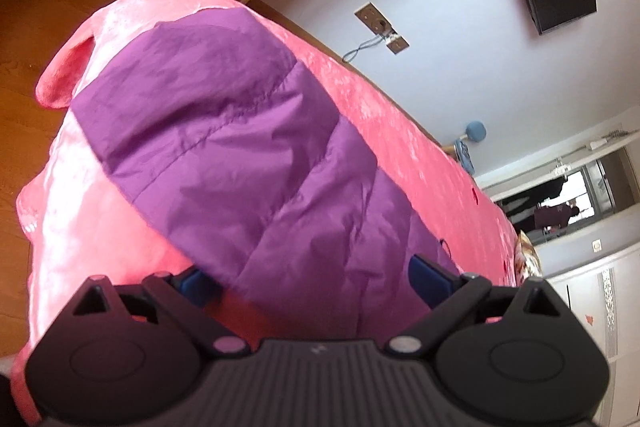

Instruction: Fold large clothes

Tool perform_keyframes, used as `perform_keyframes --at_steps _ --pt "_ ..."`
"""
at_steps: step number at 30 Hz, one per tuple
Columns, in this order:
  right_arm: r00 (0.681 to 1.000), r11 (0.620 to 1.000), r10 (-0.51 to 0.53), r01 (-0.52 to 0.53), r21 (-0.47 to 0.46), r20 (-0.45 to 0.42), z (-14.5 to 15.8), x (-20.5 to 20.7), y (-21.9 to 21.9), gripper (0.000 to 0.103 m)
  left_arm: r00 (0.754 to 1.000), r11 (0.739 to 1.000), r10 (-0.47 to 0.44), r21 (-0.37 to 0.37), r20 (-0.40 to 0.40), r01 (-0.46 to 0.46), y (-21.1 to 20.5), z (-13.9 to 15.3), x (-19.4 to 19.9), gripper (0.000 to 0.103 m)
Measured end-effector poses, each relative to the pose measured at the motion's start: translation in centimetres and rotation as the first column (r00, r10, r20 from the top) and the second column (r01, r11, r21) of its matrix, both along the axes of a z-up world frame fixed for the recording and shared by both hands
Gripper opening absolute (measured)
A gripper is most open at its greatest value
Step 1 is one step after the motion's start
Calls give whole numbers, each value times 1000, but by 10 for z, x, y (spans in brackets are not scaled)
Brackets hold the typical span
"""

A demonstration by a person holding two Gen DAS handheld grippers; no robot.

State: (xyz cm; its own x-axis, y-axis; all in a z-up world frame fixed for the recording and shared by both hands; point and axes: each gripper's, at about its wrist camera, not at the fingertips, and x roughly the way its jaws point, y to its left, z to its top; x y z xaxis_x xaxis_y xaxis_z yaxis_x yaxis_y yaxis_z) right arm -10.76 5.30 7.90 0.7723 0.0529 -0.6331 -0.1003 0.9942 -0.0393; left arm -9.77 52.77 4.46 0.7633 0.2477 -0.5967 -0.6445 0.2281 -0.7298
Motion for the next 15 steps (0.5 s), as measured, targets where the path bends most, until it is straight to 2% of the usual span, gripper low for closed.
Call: perform_keyframes --at_steps 6,15 --pt "1000 1000 8 -8 17 2 0 3 -3 103 999 999 36 -1 1 -36 12 -2 14 101" --pt "1000 999 21 -22 34 17 3 8 -3 103 997 997 75 22 -16 -75 16 -2 33 100"
